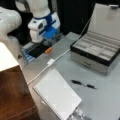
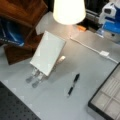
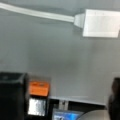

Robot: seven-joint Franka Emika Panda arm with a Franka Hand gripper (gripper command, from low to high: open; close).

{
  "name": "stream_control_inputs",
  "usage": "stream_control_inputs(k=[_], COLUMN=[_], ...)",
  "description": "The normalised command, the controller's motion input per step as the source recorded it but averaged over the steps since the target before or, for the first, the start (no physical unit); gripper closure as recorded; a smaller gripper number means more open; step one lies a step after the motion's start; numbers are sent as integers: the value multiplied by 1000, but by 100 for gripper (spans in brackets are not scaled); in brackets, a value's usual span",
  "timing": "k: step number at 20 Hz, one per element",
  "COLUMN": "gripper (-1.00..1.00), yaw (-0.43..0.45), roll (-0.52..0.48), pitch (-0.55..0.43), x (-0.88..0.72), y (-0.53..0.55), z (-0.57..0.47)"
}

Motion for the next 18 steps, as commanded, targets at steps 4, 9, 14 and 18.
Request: stream_control_inputs(k=[4, 9, 14, 18], gripper=[100, 100, 100, 100], yaw=[204, 203, 193, 154], roll=[-95, -78, -32, -6], pitch=[-167, -201, -252, -293], x=[-111, -150, -192, -276], y=[-210, -284, -346, -383], z=[-316, -324, -412, -441])
